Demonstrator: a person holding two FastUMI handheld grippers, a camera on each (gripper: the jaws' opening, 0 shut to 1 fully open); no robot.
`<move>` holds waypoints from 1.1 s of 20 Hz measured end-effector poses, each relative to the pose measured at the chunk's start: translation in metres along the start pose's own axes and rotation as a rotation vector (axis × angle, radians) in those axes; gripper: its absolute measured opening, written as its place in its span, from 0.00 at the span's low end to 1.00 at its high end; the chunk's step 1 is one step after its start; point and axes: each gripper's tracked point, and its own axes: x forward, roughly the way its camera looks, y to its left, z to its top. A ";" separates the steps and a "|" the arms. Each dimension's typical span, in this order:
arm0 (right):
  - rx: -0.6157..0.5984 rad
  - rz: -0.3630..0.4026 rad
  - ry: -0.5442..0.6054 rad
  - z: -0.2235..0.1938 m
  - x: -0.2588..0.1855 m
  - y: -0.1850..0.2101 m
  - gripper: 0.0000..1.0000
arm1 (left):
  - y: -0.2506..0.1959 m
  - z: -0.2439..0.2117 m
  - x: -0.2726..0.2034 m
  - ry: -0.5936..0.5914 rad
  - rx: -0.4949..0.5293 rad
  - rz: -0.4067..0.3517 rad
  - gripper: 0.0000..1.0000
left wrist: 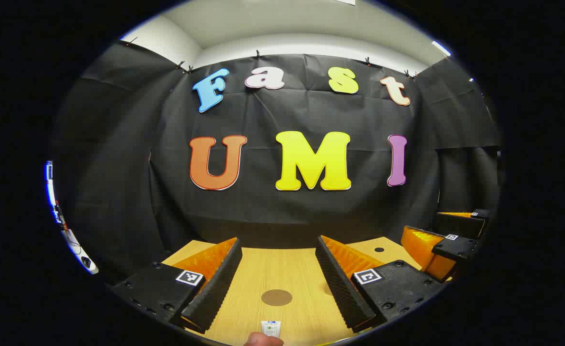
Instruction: Put the toothbrush and toothpaste on the desktop into the cup, then pick up the cup and place it on the coaster on the desktop.
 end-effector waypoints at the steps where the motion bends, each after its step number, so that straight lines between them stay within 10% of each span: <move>1: -0.003 -0.003 0.001 0.000 0.001 0.000 0.97 | 0.001 -0.001 0.001 0.002 -0.004 -0.001 0.97; 22: 0.009 0.006 0.040 -0.007 0.008 -0.006 0.95 | 0.006 -0.013 0.007 0.023 0.023 0.021 0.98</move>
